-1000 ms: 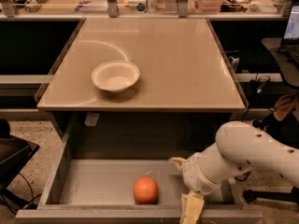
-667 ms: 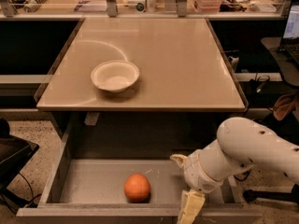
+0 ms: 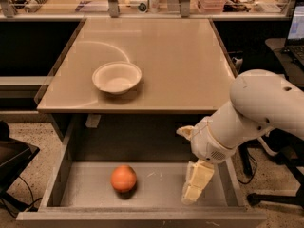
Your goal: Pick orange from top drawer and place on counter
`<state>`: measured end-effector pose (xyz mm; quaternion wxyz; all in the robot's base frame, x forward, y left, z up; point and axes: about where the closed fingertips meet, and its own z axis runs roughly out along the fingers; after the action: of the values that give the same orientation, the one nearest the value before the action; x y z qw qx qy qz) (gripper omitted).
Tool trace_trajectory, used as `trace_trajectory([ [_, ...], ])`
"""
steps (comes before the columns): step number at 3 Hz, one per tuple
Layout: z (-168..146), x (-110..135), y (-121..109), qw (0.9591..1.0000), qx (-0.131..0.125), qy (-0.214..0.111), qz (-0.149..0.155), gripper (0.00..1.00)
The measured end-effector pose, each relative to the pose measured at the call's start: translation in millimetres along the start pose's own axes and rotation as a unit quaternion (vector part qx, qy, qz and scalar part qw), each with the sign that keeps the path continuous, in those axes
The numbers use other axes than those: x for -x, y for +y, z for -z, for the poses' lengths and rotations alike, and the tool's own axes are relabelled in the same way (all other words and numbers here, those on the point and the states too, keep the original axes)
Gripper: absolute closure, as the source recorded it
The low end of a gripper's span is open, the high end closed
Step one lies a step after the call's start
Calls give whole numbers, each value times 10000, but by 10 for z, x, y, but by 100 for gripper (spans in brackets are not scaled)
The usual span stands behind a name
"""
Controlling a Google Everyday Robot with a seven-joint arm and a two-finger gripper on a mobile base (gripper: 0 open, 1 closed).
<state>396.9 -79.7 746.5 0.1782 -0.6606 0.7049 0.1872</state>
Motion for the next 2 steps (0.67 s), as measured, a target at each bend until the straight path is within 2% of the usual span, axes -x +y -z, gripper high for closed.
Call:
trace_trajectory([
  [1, -1, 0, 0, 10000, 0, -1, 2, 0],
  [2, -334, 109, -203, 9993, 64, -191, 303, 0],
])
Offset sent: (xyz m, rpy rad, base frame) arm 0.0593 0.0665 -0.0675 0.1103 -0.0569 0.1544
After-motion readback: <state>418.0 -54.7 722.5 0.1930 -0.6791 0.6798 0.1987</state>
